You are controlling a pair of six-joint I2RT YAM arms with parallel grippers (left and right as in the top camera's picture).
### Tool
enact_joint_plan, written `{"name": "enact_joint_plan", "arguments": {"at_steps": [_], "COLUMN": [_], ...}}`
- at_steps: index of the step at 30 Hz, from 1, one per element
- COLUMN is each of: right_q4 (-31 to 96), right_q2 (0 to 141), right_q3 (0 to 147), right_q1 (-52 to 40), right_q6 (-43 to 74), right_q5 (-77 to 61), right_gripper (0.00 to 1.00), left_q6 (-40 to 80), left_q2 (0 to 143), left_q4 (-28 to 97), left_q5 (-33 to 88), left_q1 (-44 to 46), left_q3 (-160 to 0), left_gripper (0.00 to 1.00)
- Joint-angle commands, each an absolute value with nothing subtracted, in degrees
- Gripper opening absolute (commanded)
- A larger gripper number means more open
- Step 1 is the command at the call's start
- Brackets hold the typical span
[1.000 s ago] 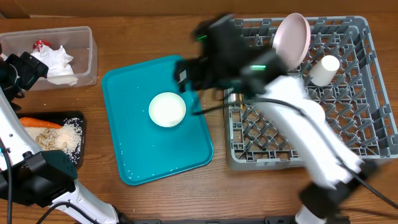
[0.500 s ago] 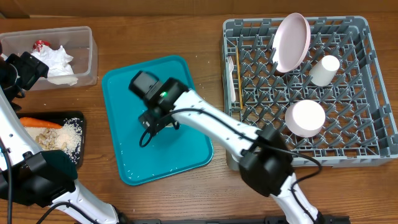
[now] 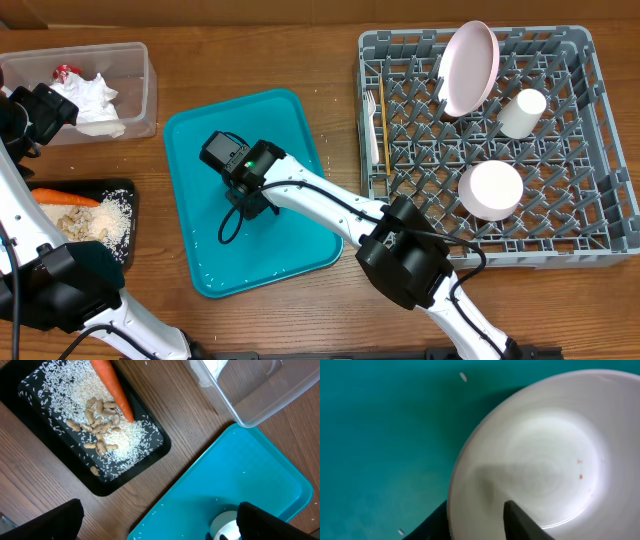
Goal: Sort waste into correct bins and load items into the dishwasher rack
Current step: 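Reach the right gripper to the white bowl and grasp its rim, then carry the white bowl to the right side of the rack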
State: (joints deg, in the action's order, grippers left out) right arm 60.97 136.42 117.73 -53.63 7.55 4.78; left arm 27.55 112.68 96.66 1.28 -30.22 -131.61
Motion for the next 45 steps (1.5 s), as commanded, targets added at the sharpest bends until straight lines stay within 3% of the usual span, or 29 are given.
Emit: {"name": "enact_joint_plan", "arguments": {"at_steps": [1, 2, 3, 12, 18, 27, 32, 38, 45], "right_q4": [61.25, 62.41, 63.18, 75.33, 78.61, 86.94, 96.29, 97.06, 97.06], "right_q2": [136.64, 136.62, 136.64, 132.18, 122.17, 112.33, 112.18, 111.15, 104.33], "right_q3": [117.47, 117.99, 118.45, 131.76, 139.87, 139.92, 139.90, 138.41, 131.61], "right_q1": [-53.56, -53.56, -53.56, -51.09, -43.83, -15.75, 0.25, 12.40, 21.78], "right_q6": [7.75, 8.69, 8.97, 13.82, 15.25, 13.82, 4.25, 1.67, 2.17], "right_q5": [5.10, 5.10, 5.08, 4.71, -2.39, -26.76, -40.12, -53.39, -51.44], "right_gripper": [0.20, 0.07, 0.04, 0.04, 0.04, 0.04, 0.04, 0.04, 0.04], "left_q6": [28.73, 28.73, 28.73, 28.75, 28.73, 28.73, 28.75, 28.73, 28.73], "left_q2": [113.14, 113.14, 113.14, 113.14, 113.14, 113.14, 113.14, 113.14, 113.14], "left_q4": [96.77, 96.79, 96.79, 96.79, 96.77, 96.77, 96.77, 96.79, 96.79], "left_q5": [1.06, 1.06, 1.06, 1.06, 1.06, 1.06, 1.06, 1.06, 1.06], "left_q1": [-30.30, -30.30, -30.30, -30.30, -30.30, -30.30, -30.30, -30.30, -30.30], "left_q3": [-131.28, -131.28, -131.28, -131.28, -131.28, -131.28, -131.28, -131.28, -131.28], "left_gripper": [1.00, 1.00, 1.00, 1.00, 1.00, 1.00, 1.00, 1.00, 1.00]}}
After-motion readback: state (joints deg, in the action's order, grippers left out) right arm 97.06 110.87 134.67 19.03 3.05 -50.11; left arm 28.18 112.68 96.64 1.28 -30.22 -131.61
